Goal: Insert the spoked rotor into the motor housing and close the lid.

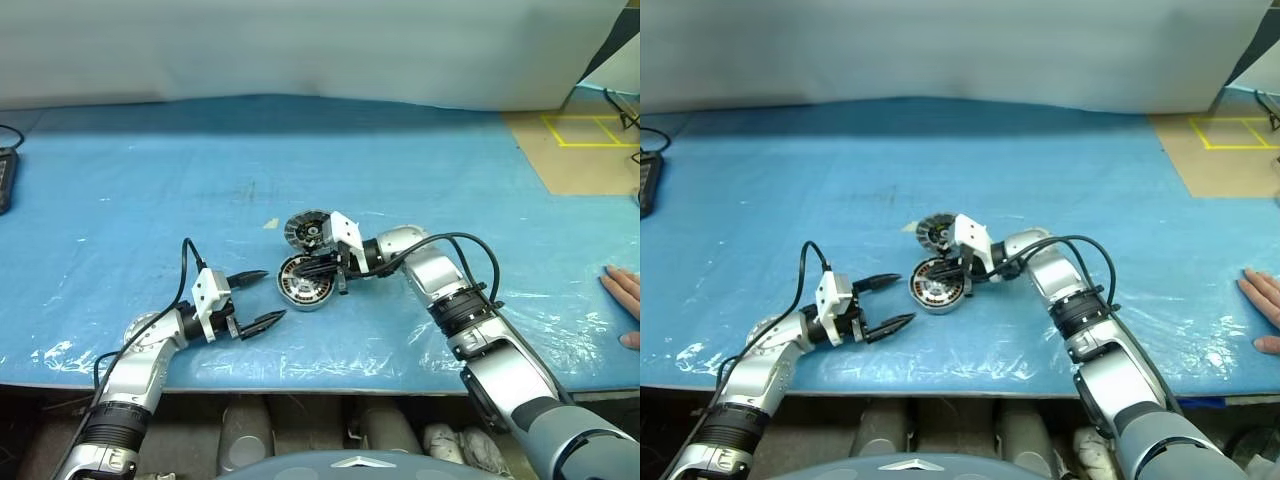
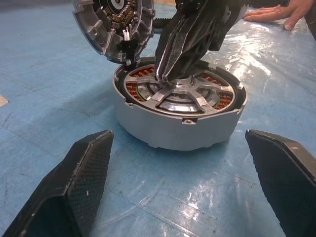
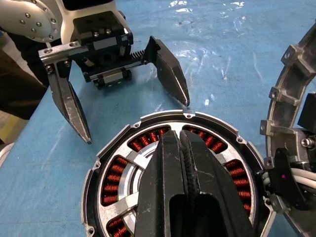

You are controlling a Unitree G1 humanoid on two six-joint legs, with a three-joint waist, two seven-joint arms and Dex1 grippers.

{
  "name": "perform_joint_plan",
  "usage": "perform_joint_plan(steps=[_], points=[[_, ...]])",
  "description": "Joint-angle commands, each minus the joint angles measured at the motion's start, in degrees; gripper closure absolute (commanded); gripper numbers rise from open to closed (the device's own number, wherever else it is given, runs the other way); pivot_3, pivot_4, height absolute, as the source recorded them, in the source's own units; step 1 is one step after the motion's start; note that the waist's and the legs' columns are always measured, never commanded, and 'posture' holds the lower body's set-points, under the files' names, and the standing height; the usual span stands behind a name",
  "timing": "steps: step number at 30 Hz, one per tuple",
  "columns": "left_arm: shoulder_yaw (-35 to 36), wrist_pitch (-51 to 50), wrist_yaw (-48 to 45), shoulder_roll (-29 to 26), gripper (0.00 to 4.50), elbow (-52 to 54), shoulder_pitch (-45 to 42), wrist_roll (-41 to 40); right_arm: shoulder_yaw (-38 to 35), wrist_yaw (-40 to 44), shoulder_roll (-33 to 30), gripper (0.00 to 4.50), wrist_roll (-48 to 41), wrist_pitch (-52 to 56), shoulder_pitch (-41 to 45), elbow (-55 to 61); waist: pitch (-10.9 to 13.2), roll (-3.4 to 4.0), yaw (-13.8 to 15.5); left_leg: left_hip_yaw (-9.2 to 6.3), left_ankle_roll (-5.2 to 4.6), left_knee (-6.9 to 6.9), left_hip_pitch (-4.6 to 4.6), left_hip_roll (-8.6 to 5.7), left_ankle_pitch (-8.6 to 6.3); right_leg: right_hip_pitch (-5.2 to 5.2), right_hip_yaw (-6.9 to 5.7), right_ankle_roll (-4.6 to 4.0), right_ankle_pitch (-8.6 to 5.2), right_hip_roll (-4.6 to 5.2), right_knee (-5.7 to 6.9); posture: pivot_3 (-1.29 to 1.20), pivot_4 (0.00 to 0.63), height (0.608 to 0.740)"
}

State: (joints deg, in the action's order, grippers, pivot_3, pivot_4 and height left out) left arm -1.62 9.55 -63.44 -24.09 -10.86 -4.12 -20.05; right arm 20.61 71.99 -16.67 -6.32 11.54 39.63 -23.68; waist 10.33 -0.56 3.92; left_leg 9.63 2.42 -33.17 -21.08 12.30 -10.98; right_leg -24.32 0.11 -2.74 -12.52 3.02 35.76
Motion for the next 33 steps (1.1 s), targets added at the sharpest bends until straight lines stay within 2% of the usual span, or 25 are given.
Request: perform_joint_plan(steps=[1, 4, 10, 14, 19, 22, 25, 29, 33], points=[[1.0, 1.0, 0.1, -0.5, 0.0, 1.8, 0.6, -0.7, 2.1, 0.2, -1.7, 4.47, 2.8, -0.7, -1.0, 0.5, 0.0, 0.0, 0.0, 0.0, 0.0, 0.0, 0.04, 0.03, 0.0, 0.03, 0.0, 0.0, 0.0, 0.02, 0.0, 0.0, 0.15, 0.74], [1.0, 0.9, 0.1, -0.5, 0.0, 1.8, 0.6, -0.8, 1.2, 0.7, -1.7, 4.47, 1.6, -1.0, -1.0, 0.6, 0.0, 0.0, 0.0, 0.0, 0.0, 0.01, 0.1, 0.03, 0.0, 0.09, 0.0, 0.0, 0.0, 0.07, 0.0, 0.0, 0.15, 0.74], [0.8, 0.6, -0.3, -0.5, 0.0, 1.3, -0.1, -0.9, -5.9, 4.4, -1.6, 4.47, -10.0, 7.3, -0.9, 8.0, 0.0, 0.0, 0.1, 0.0, -0.01, 0.01, 0.02, 0.04, 0.0, 0.05, -0.01, 0.0, 0.0, 0.06, -0.03, 0.0, 0.15, 0.74], [0.8, 0.5, -0.6, -0.6, 0.0, 1.0, -0.4, -1.0, -8.7, 5.1, -4.3, 4.47, -13.6, 11.2, -2.4, 12.0, 0.0, 0.0, 0.1, 0.0, -0.02, 0.02, 0.01, 0.04, 0.0, 0.03, -0.02, 0.0, 0.0, 0.05, -0.03, 0.0, 0.15, 0.74], [0.9, 0.4, -0.9, -0.7, 0.0, 0.8, -0.7, -1.3, -11.7, 3.5, -10.8, 4.47, -12.5, 10.8, -5.5, 12.2, 0.0, 0.0, 0.2, 0.0, 0.0, 0.02, 0.0, 0.01, 0.0, 0.04, -0.02, 0.0, 0.0, 0.06, -0.05, 0.0, 0.15, 0.74], [0.9, 0.4, -1.1, -0.8, 0.0, 0.5, -0.8, -1.4, -13.9, 1.5, -13.6, 4.47, -11.6, 9.2, -5.4, 8.5, 0.0, 0.0, 0.1, 0.0, 0.0, 0.02, -0.01, -0.08, 0.01, 0.04, -0.01, 0.0, 0.0, 0.06, -0.06, 0.0, 0.15, 0.74], [1.1, 0.4, -1.3, -0.8, 0.0, 0.4, -0.9, -1.5, -15.0, -3.2, -13.1, 4.47, -9.0, 4.9, -3.0, 2.2, 0.0, 0.0, -0.2, 0.0, 0.0, 0.02, 0.04, -0.1, 0.0, 0.04, 0.0, 0.0, 0.0, 0.02, -0.04, 0.0, 0.15, 0.74], [1.3, 0.6, -1.5, -0.8, 0.0, -0.2, -1.1, -1.6, -16.3, -12.1, -8.0, 4.47, -5.7, -1.8, 4.3, -10.9, 0.0, 0.0, -0.8, 0.0, 0.02, 0.04, 0.06, -0.09, 0.01, 0.0, 0.01, 0.0, 0.0, -0.02, 0.02, 0.0, 0.15, 0.74], [1.5, 0.9, -1.3, -0.8, 0.0, -0.5, -1.4, -1.4, -16.7, -13.3, -3.0, 4.47, -4.9, -5.5, 10.8, -21.4, 0.0, 0.01, -1.0, 0.02, 0.03, 0.03, -0.02, -0.08, 0.02, -0.03, -0.01, -0.01, 0.0, -0.01, 0.0, 0.0, 0.15, 0.74]])
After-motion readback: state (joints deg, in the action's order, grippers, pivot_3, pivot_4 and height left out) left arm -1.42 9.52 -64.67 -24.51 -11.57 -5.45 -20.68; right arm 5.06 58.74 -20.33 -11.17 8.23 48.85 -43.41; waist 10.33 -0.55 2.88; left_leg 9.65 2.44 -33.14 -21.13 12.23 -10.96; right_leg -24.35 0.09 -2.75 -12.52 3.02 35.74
